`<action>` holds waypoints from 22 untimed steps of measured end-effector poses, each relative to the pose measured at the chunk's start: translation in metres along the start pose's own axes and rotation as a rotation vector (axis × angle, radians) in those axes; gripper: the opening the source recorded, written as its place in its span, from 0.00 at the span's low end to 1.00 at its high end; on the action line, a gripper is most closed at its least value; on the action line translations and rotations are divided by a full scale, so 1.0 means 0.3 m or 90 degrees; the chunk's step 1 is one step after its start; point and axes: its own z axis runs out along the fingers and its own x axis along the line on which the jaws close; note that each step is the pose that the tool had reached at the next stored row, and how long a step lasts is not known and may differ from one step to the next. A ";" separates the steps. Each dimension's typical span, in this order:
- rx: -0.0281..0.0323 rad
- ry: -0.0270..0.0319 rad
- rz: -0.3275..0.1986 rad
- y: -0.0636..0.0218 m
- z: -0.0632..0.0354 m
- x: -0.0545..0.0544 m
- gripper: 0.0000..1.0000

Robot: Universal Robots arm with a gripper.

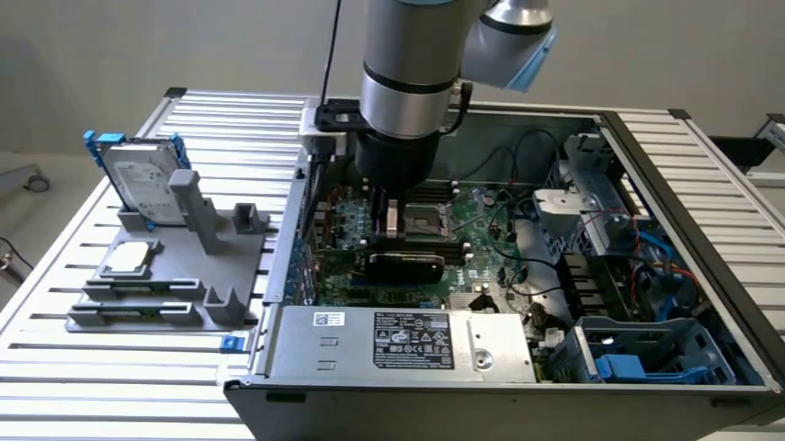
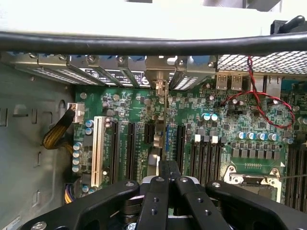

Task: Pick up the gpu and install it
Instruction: 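Press down on the gpu until it lock into place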

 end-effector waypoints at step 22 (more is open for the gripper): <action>0.0084 0.0003 0.000 0.009 -0.029 -0.005 0.11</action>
